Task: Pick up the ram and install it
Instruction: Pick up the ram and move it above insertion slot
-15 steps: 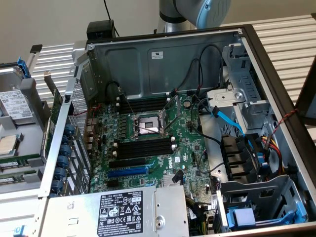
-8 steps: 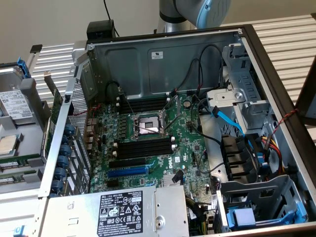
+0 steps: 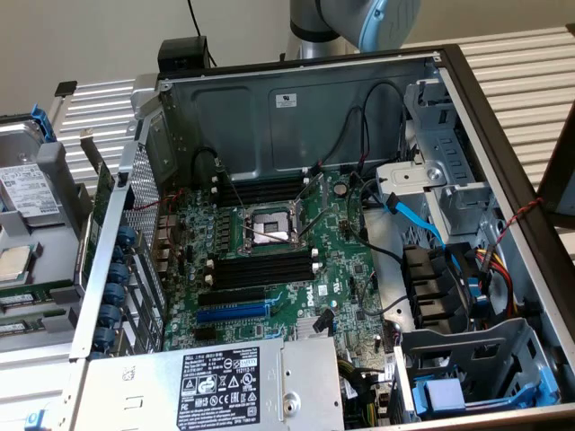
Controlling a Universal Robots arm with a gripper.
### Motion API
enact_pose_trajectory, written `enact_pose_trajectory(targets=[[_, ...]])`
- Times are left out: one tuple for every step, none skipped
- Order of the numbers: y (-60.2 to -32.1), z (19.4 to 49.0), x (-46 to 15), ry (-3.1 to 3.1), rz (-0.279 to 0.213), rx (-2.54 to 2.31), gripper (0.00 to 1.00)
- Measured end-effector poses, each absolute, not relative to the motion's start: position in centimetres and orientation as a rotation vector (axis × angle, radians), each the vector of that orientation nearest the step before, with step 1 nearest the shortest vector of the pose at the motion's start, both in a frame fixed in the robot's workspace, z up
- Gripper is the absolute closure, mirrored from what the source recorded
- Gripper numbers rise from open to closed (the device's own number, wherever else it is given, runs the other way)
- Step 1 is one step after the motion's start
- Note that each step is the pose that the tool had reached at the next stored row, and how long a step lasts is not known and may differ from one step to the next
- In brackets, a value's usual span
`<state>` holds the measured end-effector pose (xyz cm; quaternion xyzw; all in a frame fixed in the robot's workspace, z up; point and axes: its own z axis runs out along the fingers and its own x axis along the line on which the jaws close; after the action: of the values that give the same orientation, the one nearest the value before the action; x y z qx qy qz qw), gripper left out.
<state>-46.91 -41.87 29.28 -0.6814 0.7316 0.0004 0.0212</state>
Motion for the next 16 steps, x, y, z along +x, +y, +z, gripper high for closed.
enact_pose_trajectory(targets=[[-42.1,29.1,-46.9,2.269,0.004,-2.113,0.58],[-42.3,29.0,-46.9,2.271,0.006,-2.114,0.58],[-42.4,28.8,-46.9,2.271,0.009,-2.115,0.58],[-42.5,28.7,-46.8,2.273,0.011,-2.116,0.58],[-42.5,28.5,-46.7,2.274,0.012,-2.117,0.58],[-42.5,28.4,-46.6,2.274,0.013,-2.117,0.58],[-42.6,28.2,-46.5,2.275,0.014,-2.117,0.58],[-42.6,28.0,-46.4,2.276,0.015,-2.117,0.58],[-42.6,27.9,-46.3,2.276,0.016,-2.118,0.58],[-42.6,27.7,-46.2,2.277,0.016,-2.117,0.58],[-42.6,27.5,-46.1,2.277,0.017,-2.118,0.58],[-42.6,27.4,-45.9,2.278,0.018,-2.118,0.58],[-42.6,27.2,-45.8,2.279,0.019,-2.118,0.58],[-42.6,27.1,-45.7,2.279,0.020,-2.119,0.58],[-42.6,26.9,-45.6,2.280,0.022,-2.119,0.58],[-42.7,26.8,-45.6,2.281,0.023,-2.120,0.58]])
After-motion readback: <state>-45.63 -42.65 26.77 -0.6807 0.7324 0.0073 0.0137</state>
